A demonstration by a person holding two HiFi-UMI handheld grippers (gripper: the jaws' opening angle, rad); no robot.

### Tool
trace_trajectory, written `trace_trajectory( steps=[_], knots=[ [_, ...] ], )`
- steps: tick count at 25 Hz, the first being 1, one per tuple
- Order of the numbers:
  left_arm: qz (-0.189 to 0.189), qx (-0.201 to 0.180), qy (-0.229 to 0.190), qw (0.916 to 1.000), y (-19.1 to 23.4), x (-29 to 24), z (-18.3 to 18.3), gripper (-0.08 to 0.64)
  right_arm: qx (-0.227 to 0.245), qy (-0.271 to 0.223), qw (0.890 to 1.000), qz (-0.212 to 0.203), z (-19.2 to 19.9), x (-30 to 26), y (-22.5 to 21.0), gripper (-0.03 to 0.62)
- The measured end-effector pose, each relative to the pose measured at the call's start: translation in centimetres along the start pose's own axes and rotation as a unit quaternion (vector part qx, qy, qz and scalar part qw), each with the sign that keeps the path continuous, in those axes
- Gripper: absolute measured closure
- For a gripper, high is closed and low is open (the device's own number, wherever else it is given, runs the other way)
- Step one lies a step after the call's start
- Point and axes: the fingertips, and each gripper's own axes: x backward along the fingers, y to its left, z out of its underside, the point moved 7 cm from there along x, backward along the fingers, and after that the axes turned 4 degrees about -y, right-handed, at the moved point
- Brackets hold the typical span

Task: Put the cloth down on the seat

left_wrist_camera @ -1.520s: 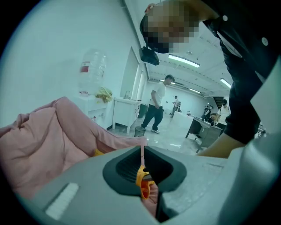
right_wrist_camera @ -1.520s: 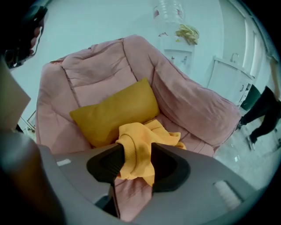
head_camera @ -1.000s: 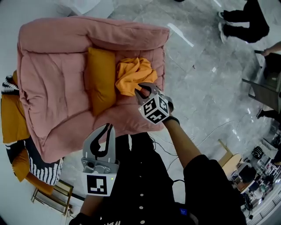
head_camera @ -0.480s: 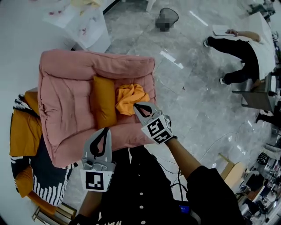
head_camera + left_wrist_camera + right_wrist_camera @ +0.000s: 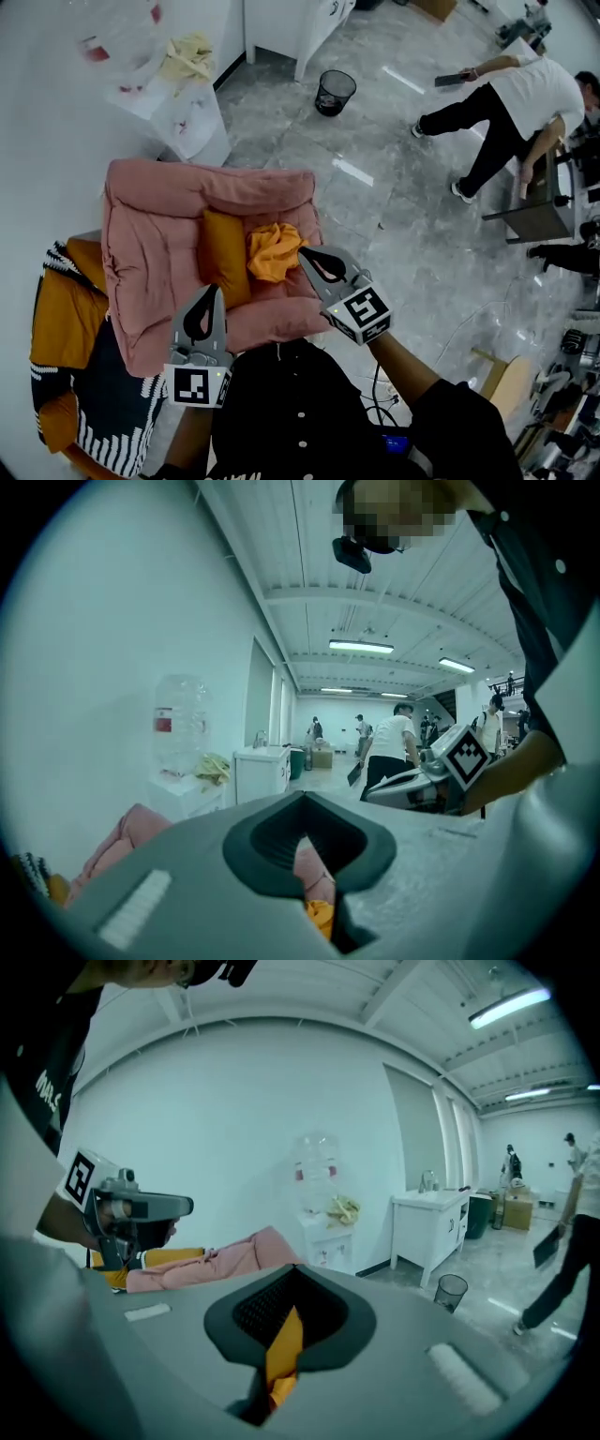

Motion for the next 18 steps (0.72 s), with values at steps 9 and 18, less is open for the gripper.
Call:
trace_trajectory(
  steps=[9,18],
  knots=[
    [-0.003,-0.01,-0.04,0.9991,0.8,0.9,-3.2,0.558,-0.024,-0.099,0.992,0.077,-4.7,6.5,-0.7,0.565],
    [-0.009,-0.026,-0.071,0.9971,1.1,2.2,-5.6,0.559,-0.01,-0.18,0.976,0.125,-8.9,12.1,-0.9,0.565]
  ],
)
